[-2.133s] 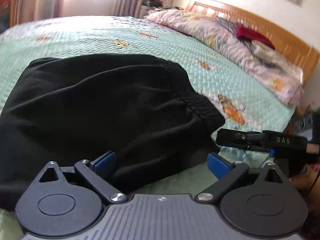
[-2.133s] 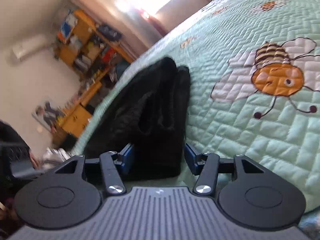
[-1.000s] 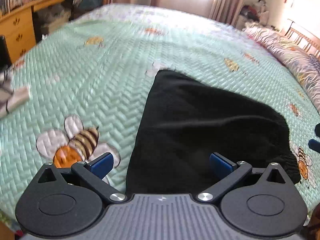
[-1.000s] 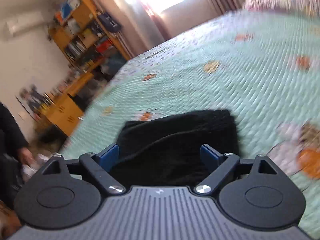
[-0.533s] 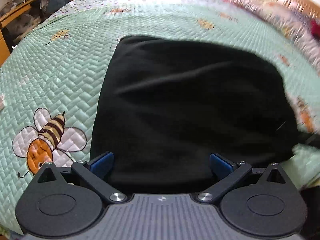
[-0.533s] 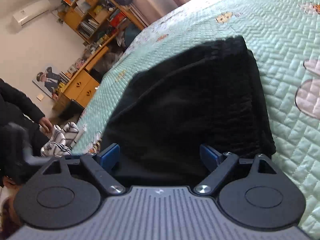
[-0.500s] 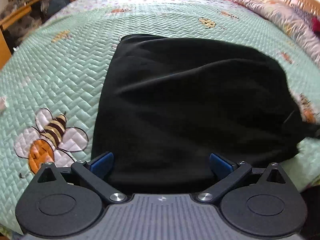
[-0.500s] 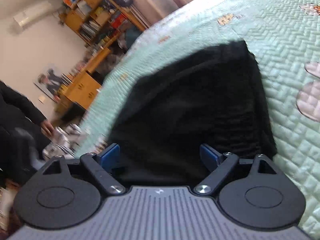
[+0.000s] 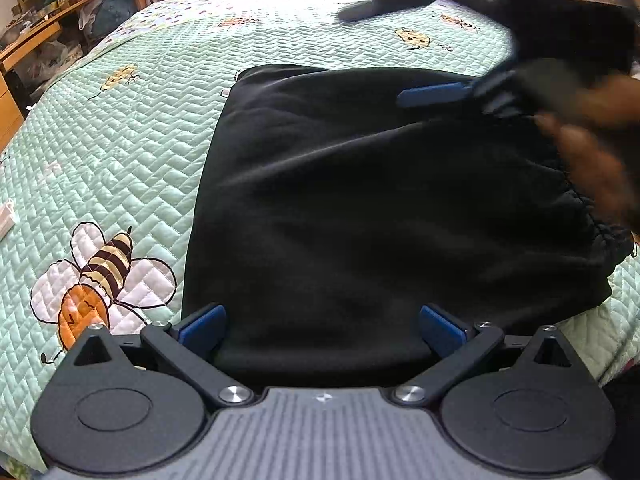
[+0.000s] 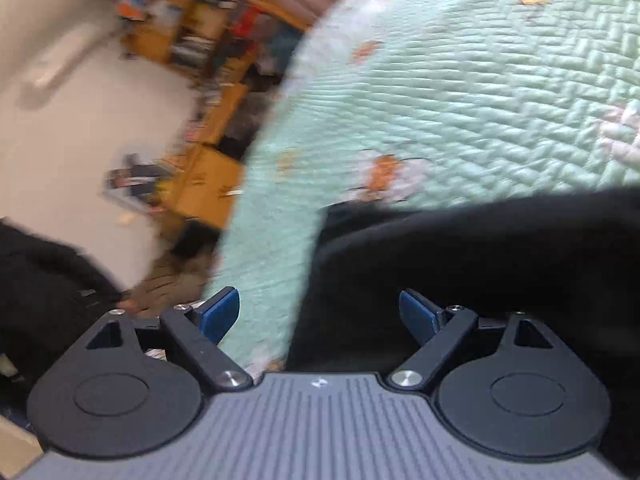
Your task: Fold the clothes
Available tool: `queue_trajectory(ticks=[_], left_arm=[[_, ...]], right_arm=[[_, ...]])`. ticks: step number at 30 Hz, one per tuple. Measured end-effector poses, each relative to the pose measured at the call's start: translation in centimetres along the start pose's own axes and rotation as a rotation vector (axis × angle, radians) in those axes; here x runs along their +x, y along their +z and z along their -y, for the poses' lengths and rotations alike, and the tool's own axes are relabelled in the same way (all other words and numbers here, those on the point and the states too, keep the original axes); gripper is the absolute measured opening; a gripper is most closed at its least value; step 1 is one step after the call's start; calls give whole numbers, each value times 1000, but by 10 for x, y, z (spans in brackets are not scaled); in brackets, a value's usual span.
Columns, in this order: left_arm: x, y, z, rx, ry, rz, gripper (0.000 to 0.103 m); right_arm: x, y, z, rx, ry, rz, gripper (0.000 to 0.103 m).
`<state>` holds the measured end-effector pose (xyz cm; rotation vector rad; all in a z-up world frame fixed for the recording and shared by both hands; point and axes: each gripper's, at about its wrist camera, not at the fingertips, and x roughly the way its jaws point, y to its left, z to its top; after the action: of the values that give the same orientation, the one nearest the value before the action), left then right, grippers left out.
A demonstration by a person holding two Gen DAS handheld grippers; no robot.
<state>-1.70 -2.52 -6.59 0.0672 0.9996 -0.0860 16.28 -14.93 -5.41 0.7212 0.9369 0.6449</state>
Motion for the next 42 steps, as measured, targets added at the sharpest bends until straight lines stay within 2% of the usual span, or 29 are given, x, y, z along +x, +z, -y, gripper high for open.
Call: queue_trajectory(ticks=[2,6,8,10,11,13,16,18,19,20,21,23,25,30,35,39,42], left_arm=[[0,0,0,6,-3,1,102],[2,0,-1,5,-8,-3,102],[3,0,-2,3,-9,-5,102],[3,-1,-2,2,-9,-4,102],[4,-1,-2,1,-8,-4,102],[4,0,0,3,-1,-4,103],[2,1,-1,2,-2,-7,102],[-3,3,-5,-20,-11,-12,102],[-6,5,-9,-39,-15,-15,102],[-12,7,-14,-70,-24,-11,102],[-18,10,-17,-93,-24,-1,102],[-31,17,-23,-123,-10,21,102],[-41,27,-24,-125,22,27,102],[-58,44,-11,-78,31,-5,102],[-47,55,-2,-29,-19,-151,102],[-45,62,-6,-38,-30,-200,102],[-39,65,-14,-100,-96,-265,102]], right_arm=[[12,8,6,-14,-61,9,78],[15,11,2,-84,-136,70,75],[7,14,-2,-122,-119,107,77],[0,9,-5,-125,-47,125,80],[2,8,-3,-121,-38,105,84],[5,4,1,-111,-23,69,84],[-4,3,3,-105,-83,109,64],[-9,2,5,-101,-122,135,70],[-13,1,4,-105,-143,149,78],[-24,-4,-9,-161,-170,169,84],[-37,-13,-23,-237,-214,197,85],[-60,-35,-47,-374,-374,229,93],[-78,-56,-67,-478,-550,238,94],[-98,-76,-69,-373,-612,103,94],[-117,-90,-68,-270,-647,-19,94],[-117,-90,-72,-242,-683,-89,94],[-109,-87,-74,-211,-666,-157,94]])
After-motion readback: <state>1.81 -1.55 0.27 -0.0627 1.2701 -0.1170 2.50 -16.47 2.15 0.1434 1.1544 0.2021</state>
